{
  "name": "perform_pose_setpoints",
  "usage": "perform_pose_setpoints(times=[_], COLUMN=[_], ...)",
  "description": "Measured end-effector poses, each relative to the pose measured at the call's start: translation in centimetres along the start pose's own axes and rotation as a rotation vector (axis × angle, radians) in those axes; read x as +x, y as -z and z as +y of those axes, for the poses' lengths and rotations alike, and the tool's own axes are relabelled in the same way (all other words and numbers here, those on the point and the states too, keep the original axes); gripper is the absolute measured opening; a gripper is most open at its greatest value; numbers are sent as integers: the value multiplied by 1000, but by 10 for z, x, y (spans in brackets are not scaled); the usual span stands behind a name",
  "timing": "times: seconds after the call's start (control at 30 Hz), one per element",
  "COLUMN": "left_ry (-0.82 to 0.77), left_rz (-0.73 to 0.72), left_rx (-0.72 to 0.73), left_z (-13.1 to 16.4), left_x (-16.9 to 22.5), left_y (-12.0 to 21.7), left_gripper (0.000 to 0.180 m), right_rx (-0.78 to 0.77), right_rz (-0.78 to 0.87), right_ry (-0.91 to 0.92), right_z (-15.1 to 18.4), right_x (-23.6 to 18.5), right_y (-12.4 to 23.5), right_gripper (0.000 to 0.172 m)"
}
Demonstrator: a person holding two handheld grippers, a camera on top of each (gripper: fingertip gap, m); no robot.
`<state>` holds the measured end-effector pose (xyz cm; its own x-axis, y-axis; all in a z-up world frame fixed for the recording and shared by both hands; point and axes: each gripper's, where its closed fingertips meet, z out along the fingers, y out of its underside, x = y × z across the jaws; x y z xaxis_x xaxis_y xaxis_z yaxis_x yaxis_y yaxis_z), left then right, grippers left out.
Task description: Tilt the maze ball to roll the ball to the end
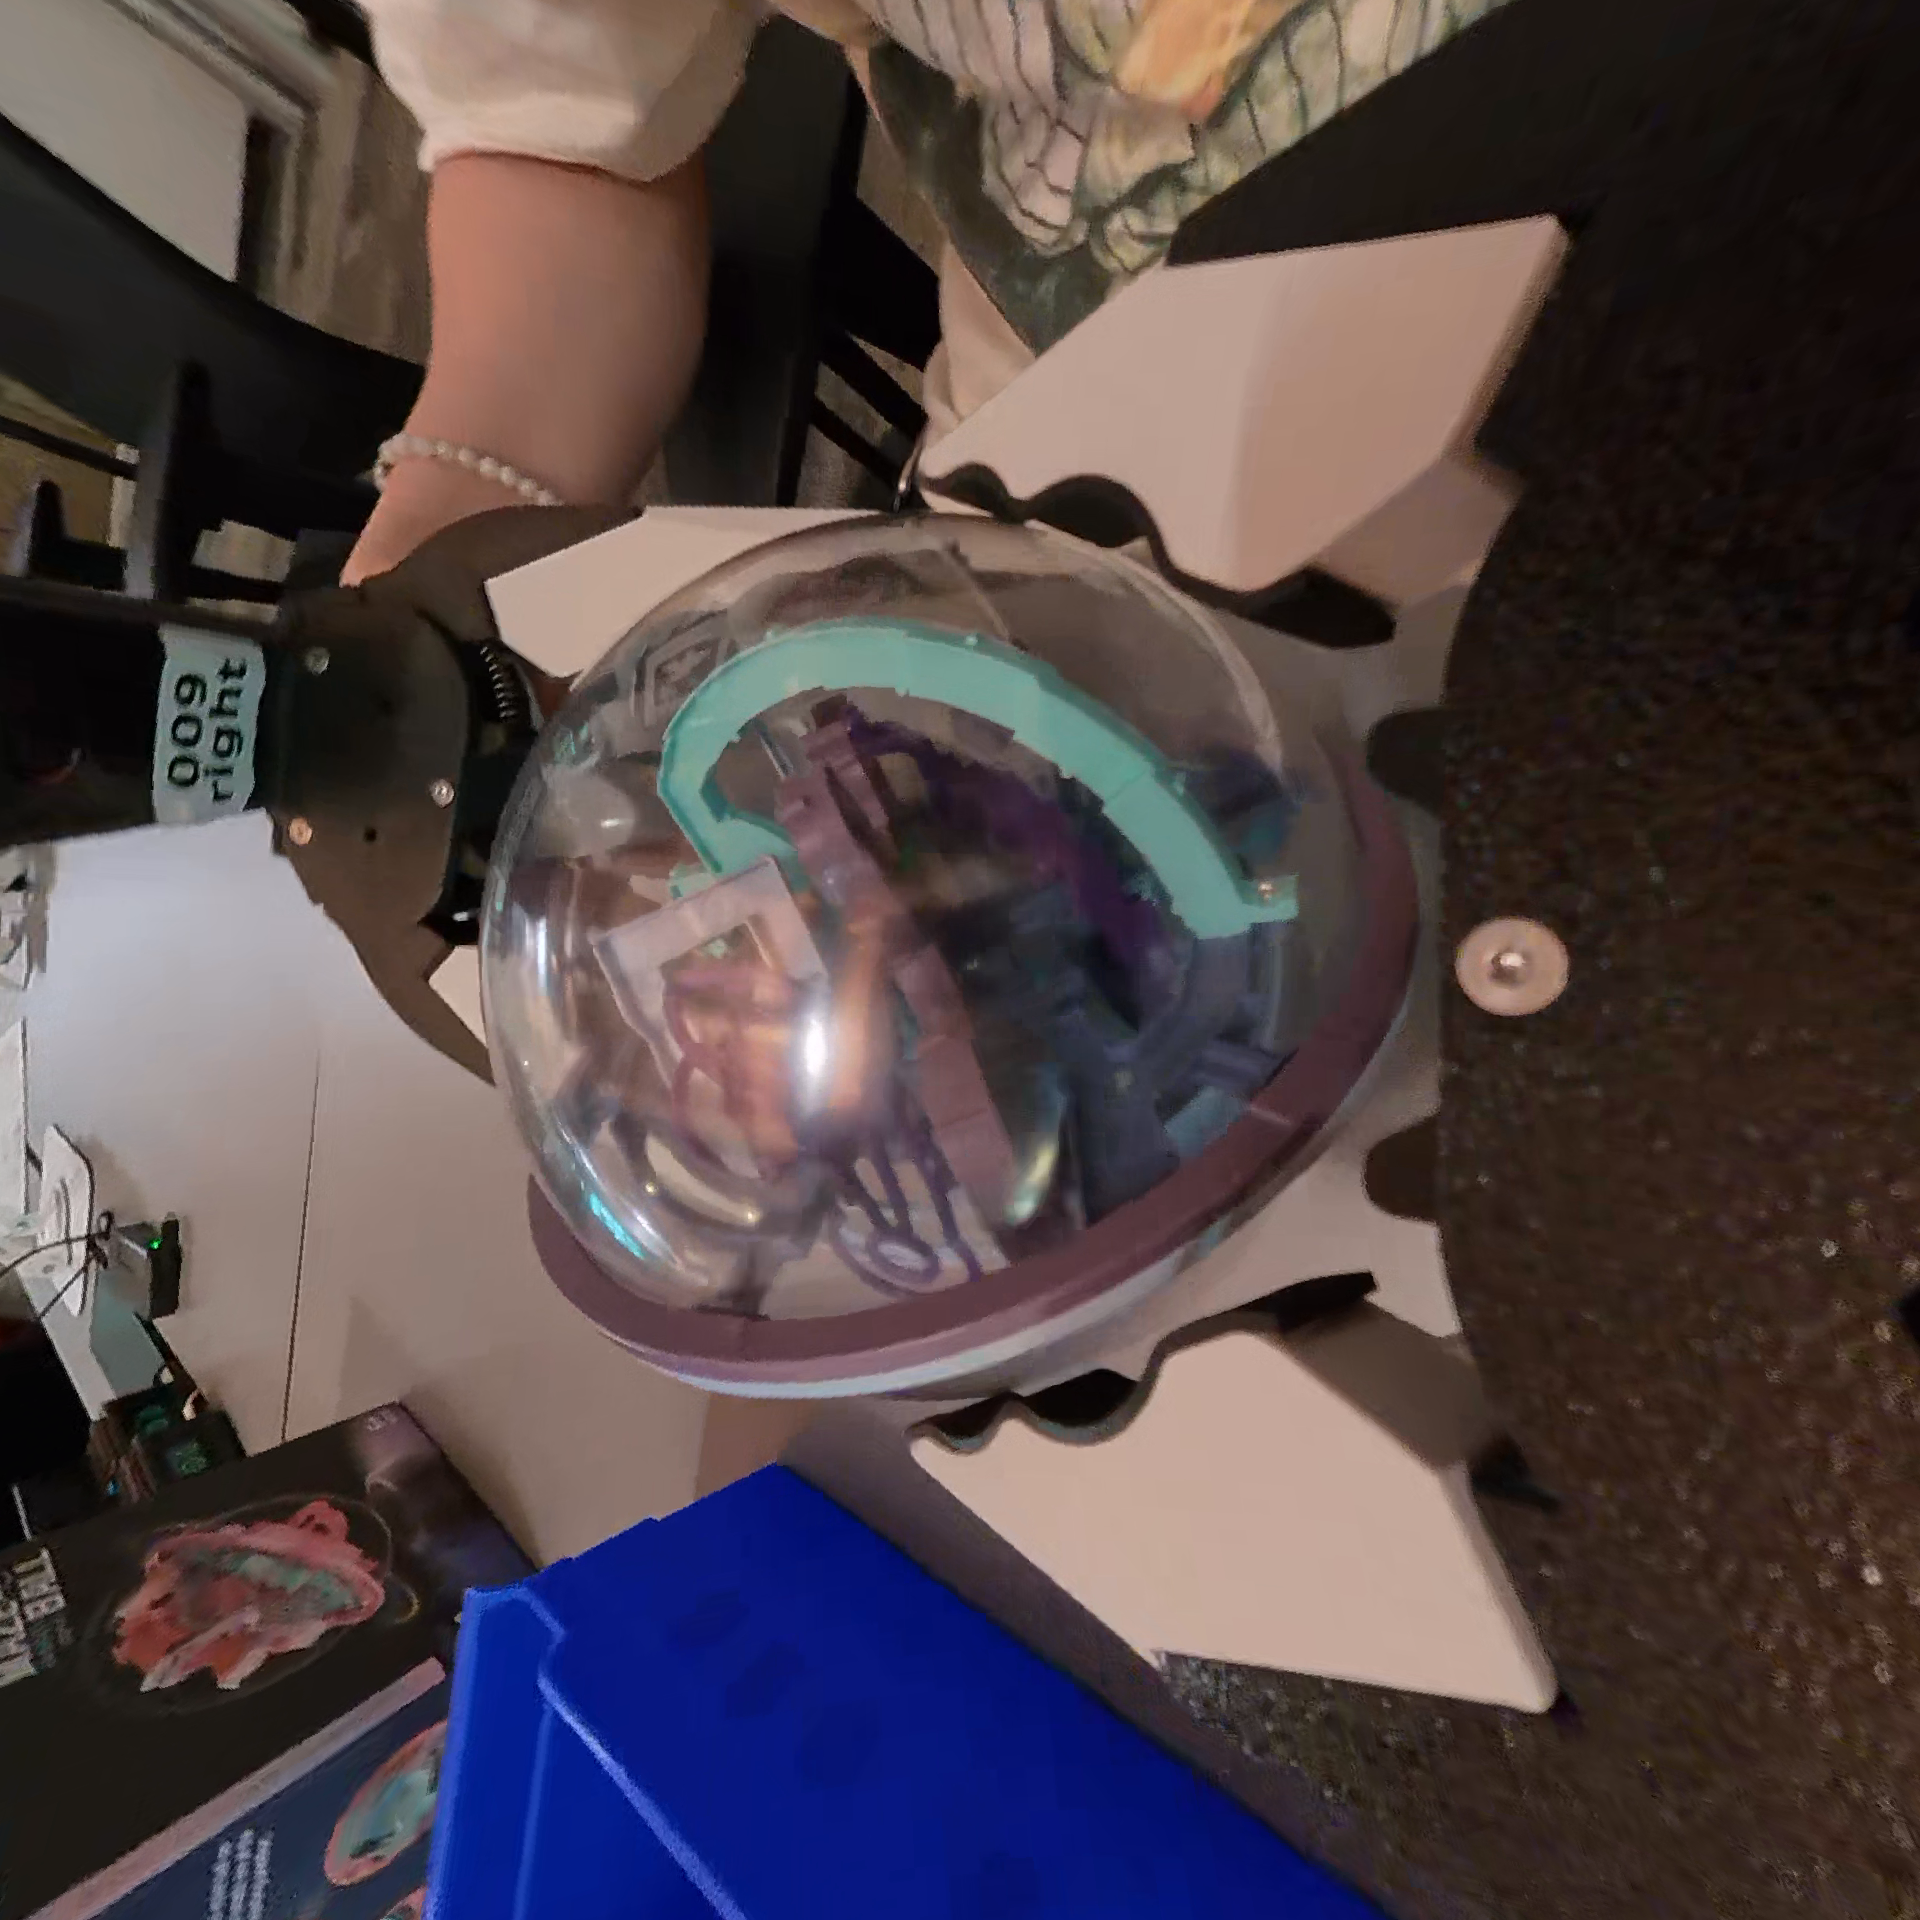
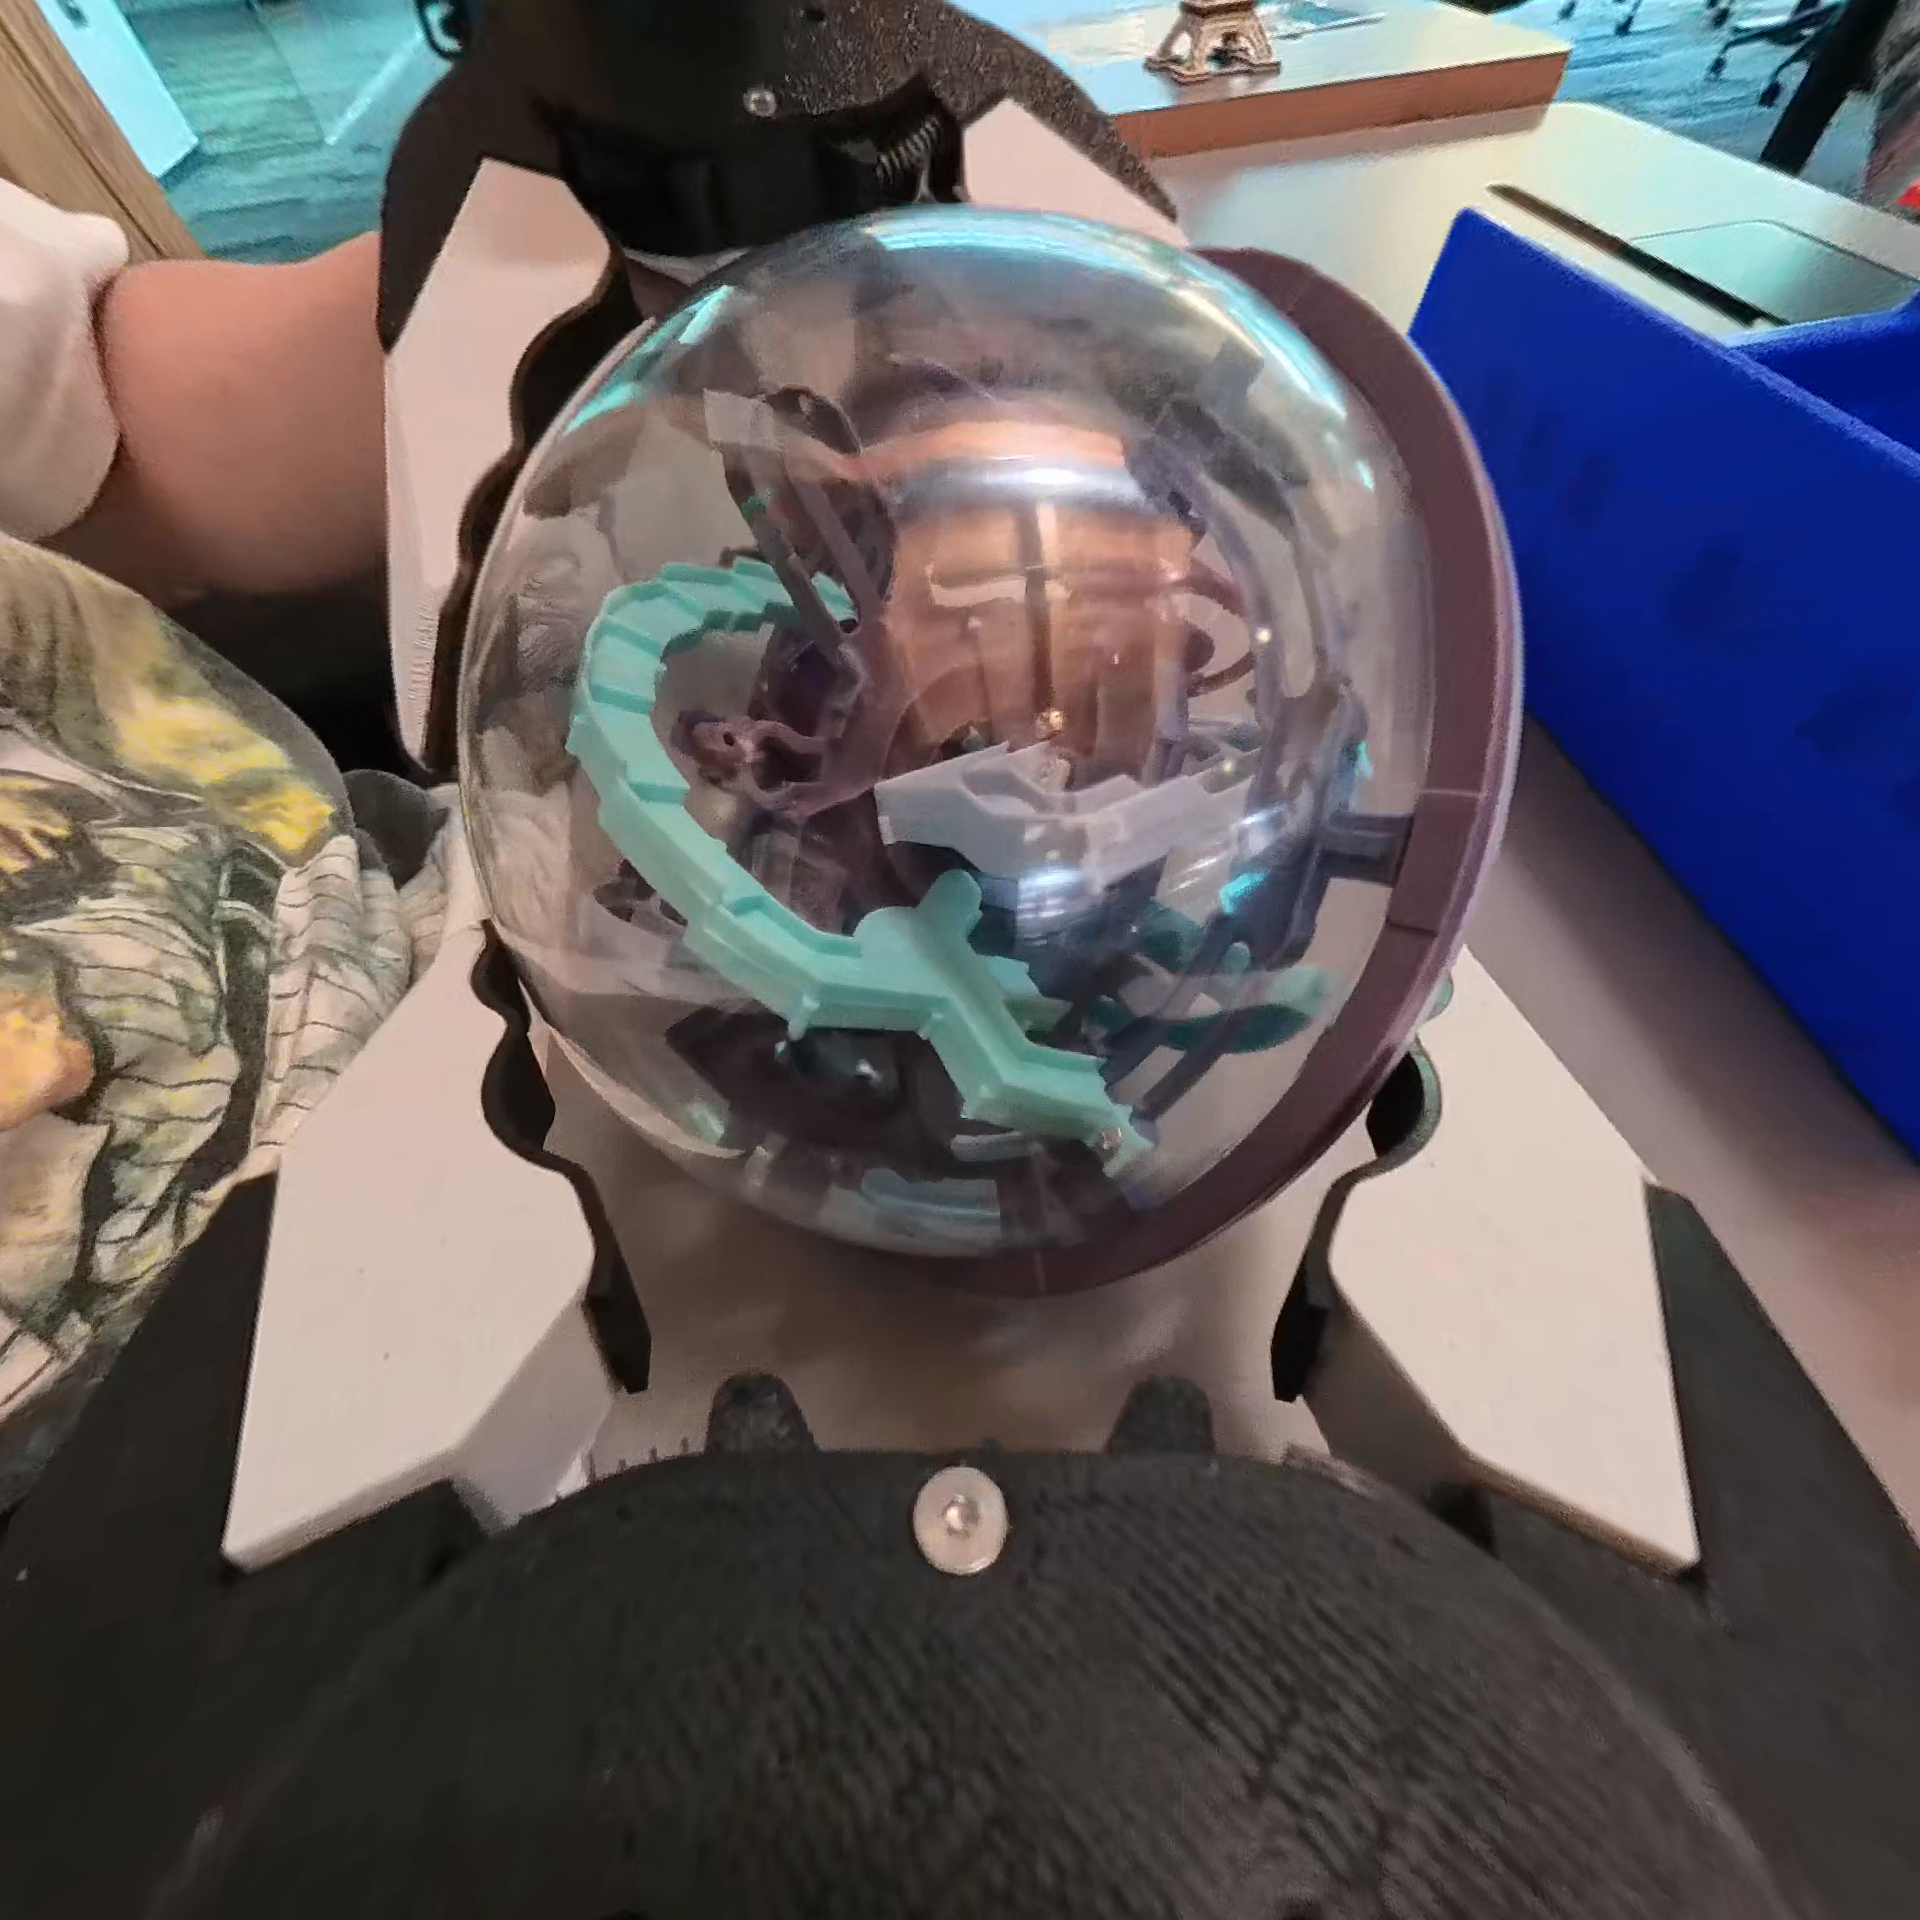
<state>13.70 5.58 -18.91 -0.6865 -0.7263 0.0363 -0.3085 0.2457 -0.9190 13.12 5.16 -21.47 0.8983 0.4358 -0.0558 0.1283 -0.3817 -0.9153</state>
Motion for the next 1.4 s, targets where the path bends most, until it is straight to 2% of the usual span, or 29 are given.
perform_pose_setpoints(times=[0.13,0.23,0.37,0.53,0.7,0.83,0.93,1.03,1.27,1.4], left_ry=[145,284,331,420,405,360,315,281,243,242], left_rz=[-27,-53,-130,-181,-152,-108,-79,-69,-63,-135], left_rx=[98,164,129,85,32,0,-11,-30,55,134], left_z=[-9,-23,-20,-13,-12,-12,-15,-17,-19,-20], left_x=[-2,-9,-14,-17,-16,-12,-9,-8,-6,-16], left_y=[-1,3,4,7,8,7,2,-2,4,12], left_gripper=[156,146,151,151,151,151,151,151,151,157], right_rx=[-21,-38,-79,-162,-143,14,36,-22,-67,-89], right_rz=[112,208,319,383,358,259,161,199,265,338], right_ry=[47,118,153,178,157,117,98,152,185,210], right_z=[5,7,13,31,31,-6,-16,-9,-3,-1], right_x=[1,1,5,8,3,-3,-6,-2,-5,-1], right_y=[1,-1,-1,-4,-7,12,9,-3,-8,-7], right_gripper=[157,157,156,143,142,141,141,155,154,153])
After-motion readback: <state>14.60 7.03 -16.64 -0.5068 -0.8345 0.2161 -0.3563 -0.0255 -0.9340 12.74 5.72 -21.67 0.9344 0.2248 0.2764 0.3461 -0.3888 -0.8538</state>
